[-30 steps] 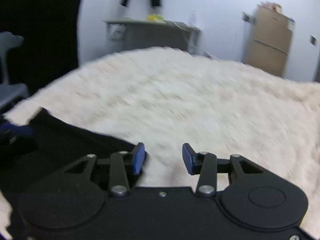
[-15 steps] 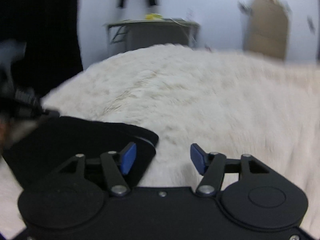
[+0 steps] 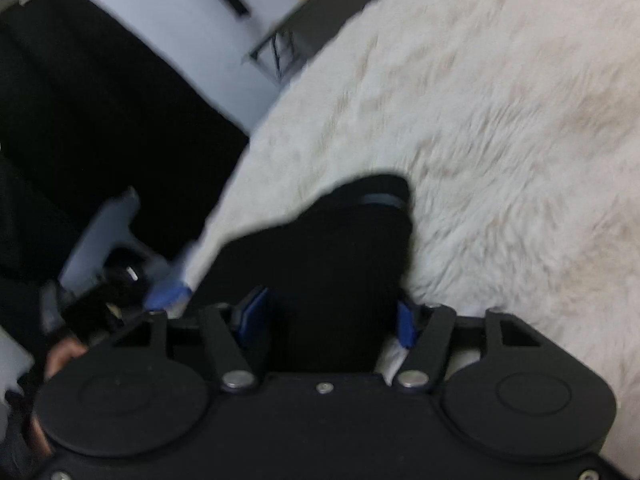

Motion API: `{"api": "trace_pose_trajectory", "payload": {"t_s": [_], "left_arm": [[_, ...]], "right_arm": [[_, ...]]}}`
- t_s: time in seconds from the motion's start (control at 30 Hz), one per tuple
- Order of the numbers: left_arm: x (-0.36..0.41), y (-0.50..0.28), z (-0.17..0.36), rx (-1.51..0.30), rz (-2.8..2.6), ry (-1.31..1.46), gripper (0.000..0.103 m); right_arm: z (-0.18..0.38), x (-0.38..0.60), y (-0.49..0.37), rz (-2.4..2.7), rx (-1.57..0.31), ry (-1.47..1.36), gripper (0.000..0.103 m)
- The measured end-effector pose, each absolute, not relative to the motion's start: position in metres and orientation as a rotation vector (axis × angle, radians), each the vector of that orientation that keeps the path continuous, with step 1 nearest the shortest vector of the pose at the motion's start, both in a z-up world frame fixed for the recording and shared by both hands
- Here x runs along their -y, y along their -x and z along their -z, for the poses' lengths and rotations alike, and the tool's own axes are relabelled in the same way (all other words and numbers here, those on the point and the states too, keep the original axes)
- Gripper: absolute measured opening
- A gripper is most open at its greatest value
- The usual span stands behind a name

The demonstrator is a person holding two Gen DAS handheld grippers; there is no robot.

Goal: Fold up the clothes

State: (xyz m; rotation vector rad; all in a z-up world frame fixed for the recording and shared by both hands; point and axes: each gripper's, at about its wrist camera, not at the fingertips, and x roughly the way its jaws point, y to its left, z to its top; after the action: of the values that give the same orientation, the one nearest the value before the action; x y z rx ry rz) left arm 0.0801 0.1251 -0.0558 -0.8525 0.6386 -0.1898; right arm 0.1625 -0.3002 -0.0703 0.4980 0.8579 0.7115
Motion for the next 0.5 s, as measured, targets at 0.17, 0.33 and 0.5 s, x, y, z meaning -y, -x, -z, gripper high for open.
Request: {"api": "trace_pose_trajectory", "payload": {"t_s": [0.17, 0.33, 0.5], "left_arm": [[-0.134, -0.071, 0.057, -0.602, 0.175, 0.895, 0.048], [-0.145, -0.062, 0.059, -0.572, 0.161, 0.959, 0.049], [-0.146, -0.059, 0.057, -0.572, 0.161, 0.96, 0.049]], "right_arm": [[0.035, 0.298, -0.162, -0.789, -0.832, -0.524, 0.016], [-0.036, 0.262, -0.174, -0.91, -0.737, -0.268, 0.014], [-0.055, 0.311, -0.228, -0.803, -0.673, -0.249, 0.015]]}}
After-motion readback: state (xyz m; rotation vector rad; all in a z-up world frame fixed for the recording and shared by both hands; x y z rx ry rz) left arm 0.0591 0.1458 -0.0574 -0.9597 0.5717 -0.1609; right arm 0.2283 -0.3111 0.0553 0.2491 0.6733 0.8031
